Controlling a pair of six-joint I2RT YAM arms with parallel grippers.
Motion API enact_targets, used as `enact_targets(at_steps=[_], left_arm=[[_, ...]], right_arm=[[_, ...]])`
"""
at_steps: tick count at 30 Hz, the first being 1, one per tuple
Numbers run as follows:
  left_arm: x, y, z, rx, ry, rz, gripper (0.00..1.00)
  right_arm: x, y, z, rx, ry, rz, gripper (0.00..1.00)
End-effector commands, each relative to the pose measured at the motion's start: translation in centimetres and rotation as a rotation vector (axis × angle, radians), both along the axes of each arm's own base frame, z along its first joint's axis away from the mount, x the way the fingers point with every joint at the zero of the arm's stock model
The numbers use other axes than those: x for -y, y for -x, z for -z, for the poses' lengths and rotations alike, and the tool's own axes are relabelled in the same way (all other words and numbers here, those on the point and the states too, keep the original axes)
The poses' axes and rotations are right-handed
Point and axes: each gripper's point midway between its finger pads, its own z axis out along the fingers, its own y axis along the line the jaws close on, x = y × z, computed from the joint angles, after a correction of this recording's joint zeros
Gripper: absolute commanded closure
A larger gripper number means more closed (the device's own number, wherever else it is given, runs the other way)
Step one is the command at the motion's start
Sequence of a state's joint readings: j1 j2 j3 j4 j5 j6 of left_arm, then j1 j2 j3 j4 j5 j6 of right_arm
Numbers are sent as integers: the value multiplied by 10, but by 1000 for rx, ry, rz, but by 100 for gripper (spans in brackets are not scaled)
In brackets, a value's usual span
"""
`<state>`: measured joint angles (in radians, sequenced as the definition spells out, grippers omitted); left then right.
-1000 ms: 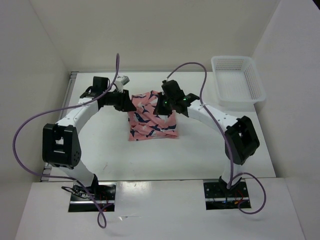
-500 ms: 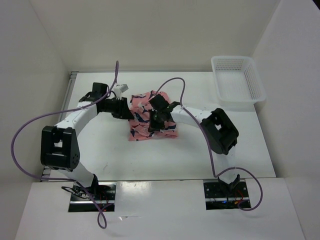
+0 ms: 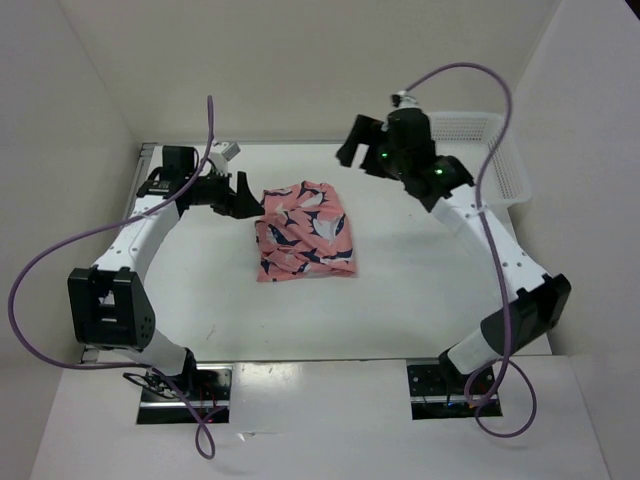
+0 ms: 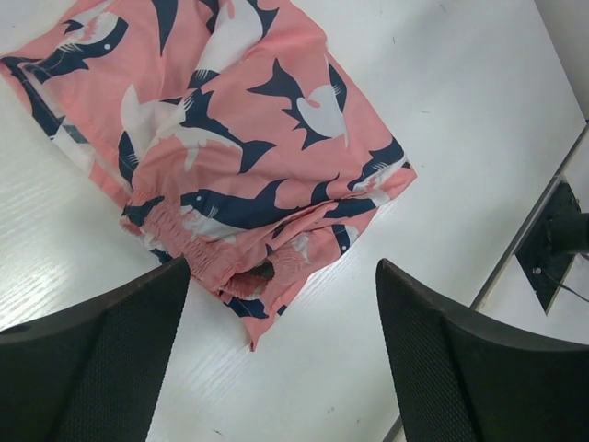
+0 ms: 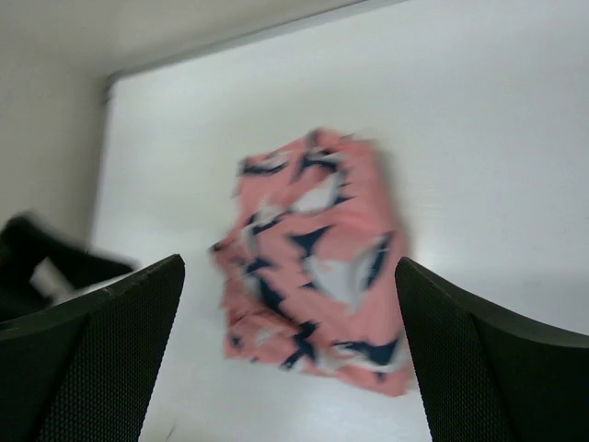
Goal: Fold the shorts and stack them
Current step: Fold the shorts
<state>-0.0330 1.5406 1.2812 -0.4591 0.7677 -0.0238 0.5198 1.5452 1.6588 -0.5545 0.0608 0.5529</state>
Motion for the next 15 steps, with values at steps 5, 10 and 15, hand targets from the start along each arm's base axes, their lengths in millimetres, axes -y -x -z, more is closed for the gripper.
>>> enact_targets(at_steps=[5, 10, 15], left_arm=[[-5, 0, -23, 73, 11, 13, 9], [-7, -3, -22, 73, 17, 11, 8], [-4, -6, -12, 54, 32, 26, 8]], right_arm=[[165, 11, 77, -209, 234, 431, 0], [211, 29, 82, -232, 265, 532, 0], [225, 43, 90, -256, 275, 587, 0]])
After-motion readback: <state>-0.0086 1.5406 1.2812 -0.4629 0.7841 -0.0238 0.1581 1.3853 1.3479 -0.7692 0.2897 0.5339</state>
